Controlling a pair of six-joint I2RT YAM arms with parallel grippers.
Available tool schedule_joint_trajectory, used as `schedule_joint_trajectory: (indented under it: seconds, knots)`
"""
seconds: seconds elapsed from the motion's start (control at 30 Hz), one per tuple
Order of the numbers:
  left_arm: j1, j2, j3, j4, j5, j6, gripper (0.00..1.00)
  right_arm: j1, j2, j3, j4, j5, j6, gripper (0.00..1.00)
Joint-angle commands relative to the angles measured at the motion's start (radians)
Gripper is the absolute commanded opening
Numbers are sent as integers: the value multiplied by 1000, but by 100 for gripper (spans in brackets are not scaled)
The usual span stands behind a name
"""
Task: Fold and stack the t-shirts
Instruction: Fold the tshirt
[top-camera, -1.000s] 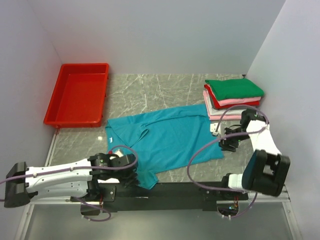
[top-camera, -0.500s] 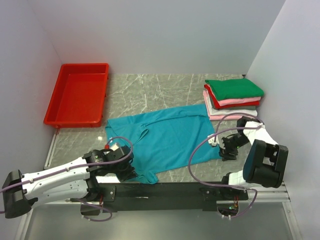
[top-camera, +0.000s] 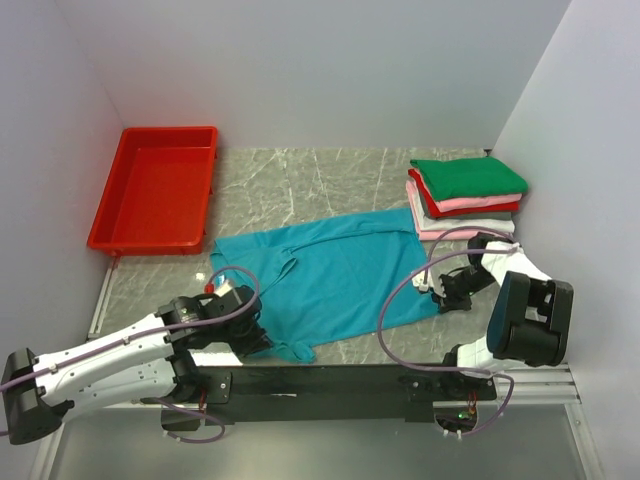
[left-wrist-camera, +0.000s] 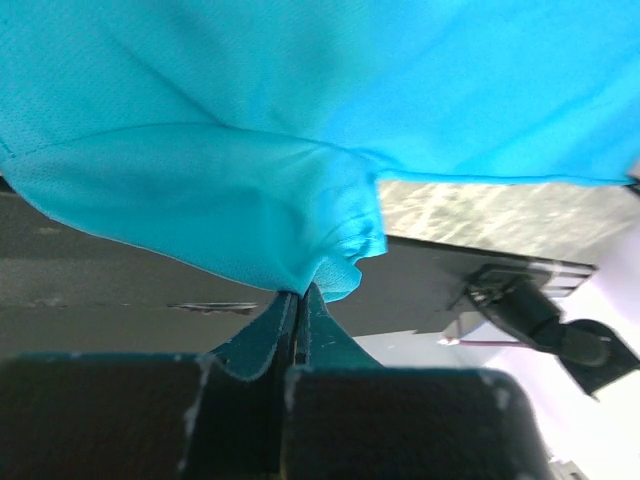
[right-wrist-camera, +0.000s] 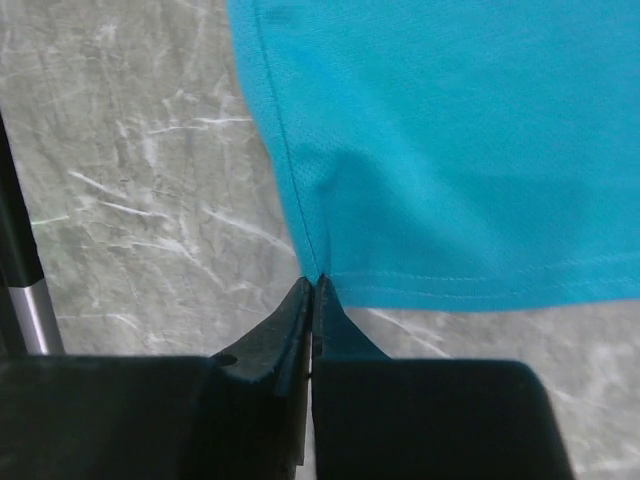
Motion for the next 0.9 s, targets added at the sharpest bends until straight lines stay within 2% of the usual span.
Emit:
schedule_joint_trajectory:
  seconds: [0.0,0.17,0.4,0.7,0.87]
  knots:
    - [26,-16,85,-46,-62,43,0,5,-75,49,-20,-51,4,0]
    - [72,2,167,-87,-116,92,0,5,-113,121,-5,-122,97,0]
    - [147,7,249,-100,-165,182,0,8,-89,158,53,-180,190,0]
    - [259,33,324,-87,-209,297,0,31,-67,149,209,-169,353,0]
    - [383,80,338,-18,-188,417,0,69,-27,155,311,-137,466,0]
